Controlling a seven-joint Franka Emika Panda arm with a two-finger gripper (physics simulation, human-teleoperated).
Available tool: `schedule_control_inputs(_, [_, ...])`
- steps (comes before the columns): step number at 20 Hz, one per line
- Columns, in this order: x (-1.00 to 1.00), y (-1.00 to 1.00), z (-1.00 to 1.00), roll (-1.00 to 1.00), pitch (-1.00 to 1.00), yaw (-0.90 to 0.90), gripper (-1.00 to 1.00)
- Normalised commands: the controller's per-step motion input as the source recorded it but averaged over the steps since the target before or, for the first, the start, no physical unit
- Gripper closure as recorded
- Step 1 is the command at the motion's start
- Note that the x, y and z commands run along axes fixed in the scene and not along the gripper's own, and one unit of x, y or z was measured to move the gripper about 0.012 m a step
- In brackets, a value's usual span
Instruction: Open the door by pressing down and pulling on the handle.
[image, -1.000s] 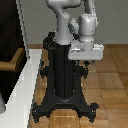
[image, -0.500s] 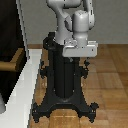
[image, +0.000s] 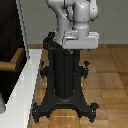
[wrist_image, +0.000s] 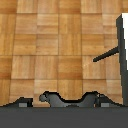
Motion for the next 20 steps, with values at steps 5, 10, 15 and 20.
schedule_control_inputs(5, [0.0, 0.0, 0.4, 0.0, 0.0, 0.0, -1.0])
schedule_control_inputs(10, [0.0, 0.0, 0.4, 0.0, 0.0, 0.0, -1.0])
schedule_control_inputs(15, [0.0, -0.2, 0.2, 0.0, 0.0, 0.0, -1.0])
schedule_control_inputs(20, [0.0, -0.2, 0.0, 0.0, 0.0, 0.0, -1.0])
